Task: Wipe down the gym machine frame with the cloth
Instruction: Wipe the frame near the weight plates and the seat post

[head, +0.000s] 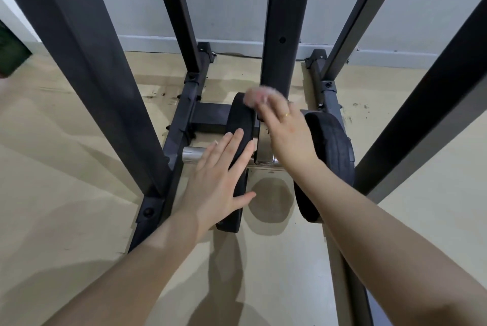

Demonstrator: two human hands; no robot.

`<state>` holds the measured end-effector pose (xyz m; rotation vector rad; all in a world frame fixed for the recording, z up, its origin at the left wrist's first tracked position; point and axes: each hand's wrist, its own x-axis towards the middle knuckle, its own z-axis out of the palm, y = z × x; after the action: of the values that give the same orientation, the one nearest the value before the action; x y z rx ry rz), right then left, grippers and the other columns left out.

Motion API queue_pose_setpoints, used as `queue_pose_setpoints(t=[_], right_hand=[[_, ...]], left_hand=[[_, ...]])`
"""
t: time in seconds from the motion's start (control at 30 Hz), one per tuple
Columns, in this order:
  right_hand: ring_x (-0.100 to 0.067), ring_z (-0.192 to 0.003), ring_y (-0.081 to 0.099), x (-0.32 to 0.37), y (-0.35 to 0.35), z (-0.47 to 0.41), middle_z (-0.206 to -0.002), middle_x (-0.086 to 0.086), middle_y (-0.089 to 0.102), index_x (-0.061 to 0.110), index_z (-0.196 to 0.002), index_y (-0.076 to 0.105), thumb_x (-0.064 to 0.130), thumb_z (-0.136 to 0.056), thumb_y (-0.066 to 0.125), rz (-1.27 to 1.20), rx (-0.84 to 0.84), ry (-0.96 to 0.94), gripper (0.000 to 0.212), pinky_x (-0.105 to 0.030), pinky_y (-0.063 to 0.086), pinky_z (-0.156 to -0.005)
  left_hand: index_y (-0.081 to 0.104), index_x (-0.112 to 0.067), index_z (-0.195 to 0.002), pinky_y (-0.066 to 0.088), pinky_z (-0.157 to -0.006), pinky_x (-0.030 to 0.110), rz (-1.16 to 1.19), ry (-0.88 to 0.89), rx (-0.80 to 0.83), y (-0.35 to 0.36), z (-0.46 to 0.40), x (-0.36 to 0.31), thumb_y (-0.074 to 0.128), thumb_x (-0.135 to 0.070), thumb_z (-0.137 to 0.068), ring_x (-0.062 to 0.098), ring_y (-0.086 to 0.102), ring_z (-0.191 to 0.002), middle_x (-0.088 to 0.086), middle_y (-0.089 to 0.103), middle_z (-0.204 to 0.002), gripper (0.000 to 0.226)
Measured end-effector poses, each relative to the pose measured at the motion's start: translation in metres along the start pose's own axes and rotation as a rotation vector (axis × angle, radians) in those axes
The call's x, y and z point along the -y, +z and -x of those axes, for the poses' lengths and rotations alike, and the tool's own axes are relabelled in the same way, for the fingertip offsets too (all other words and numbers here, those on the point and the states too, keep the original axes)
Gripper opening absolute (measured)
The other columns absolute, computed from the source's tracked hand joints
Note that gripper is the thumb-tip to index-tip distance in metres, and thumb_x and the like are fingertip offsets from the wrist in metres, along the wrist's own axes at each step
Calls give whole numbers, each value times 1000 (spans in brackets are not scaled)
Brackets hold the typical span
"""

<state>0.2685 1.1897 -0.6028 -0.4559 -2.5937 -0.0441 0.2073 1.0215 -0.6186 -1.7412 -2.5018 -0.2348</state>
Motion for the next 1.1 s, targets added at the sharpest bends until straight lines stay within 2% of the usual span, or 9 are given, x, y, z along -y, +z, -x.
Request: queue_pose_setpoints(t=[0.13,0.3,0.43,0.53,0.6,0.8,0.87,0.97,1.1], right_hand=[[-31,-108,47,-9,6,42,-126,-12,48,10,-127,57,-3,-86,48,-207,367,149,43,-39,44,-86],[-19,-83,38,-69,-37,80,-81,-3,51,18,-68,53,10,-69,34,-376,-183,490,20,-28,28,-68],[-24,-66,51,-97,-34,123,-84,-9,55,31,-90,48,1,-79,37,-921,-81,1162,33,-29,41,-51],[-10,-62,59,-93,-16,137,-79,14,63,38,-126,46,-10,-87,36,-1169,107,1177,62,-23,46,-47],[-12,-55,60,-100,-14,137,-78,2,66,32,-139,41,5,-97,39,-1226,198,1278,50,-24,48,-45],[-8,-55,59,-107,-8,135,-89,-8,64,40,-149,12,-1,-100,29,-1441,492,1140,66,-25,52,-57],[-14,-39,52,-103,-6,136,-74,-4,68,44,-148,11,-7,-95,30,-1474,518,1098,76,-27,51,-44],[-14,-47,58,-105,-4,139,-116,-13,65,47,-146,18,-17,-83,33,-1562,506,1097,91,-25,51,-45],[-5,-61,64,-93,7,131,-122,-8,58,46,-145,23,-22,-79,31,-1594,526,1049,96,-20,51,-54]], left_hand=[[31,-15,-146,20,-112,41,27,10,-30,-2,1,-2,64,-40,-83,30,28,-140,13,27,-153,76],[35,-9,-144,24,-112,38,299,-36,-106,3,-10,-43,65,-21,-84,24,31,-139,8,33,-151,68],[4,-35,-150,23,-102,22,892,-267,334,24,-37,-102,64,-45,-84,7,21,-140,-13,14,-156,90],[2,-41,-148,28,-83,2,1103,-424,308,46,-62,-128,76,-48,-71,-5,30,-122,-13,28,-151,107],[7,-42,-147,32,-65,-4,1221,-463,220,54,-73,-137,80,-43,-67,-6,32,-115,-17,35,-144,109],[25,-37,-143,50,-90,28,1222,-477,174,69,-83,-144,84,-31,-64,7,52,-115,-13,56,-125,99],[34,-38,-138,50,-82,15,1192,-459,179,71,-82,-140,82,-30,-66,-1,55,-107,-18,60,-116,87],[50,-35,-122,43,-61,0,1173,-483,164,74,-76,-131,80,-24,-67,-12,57,-92,-24,63,-100,64],[46,-43,-114,41,-59,-2,1115,-559,116,71,-66,-116,77,-20,-68,-23,52,-85,-27,59,-96,60]])
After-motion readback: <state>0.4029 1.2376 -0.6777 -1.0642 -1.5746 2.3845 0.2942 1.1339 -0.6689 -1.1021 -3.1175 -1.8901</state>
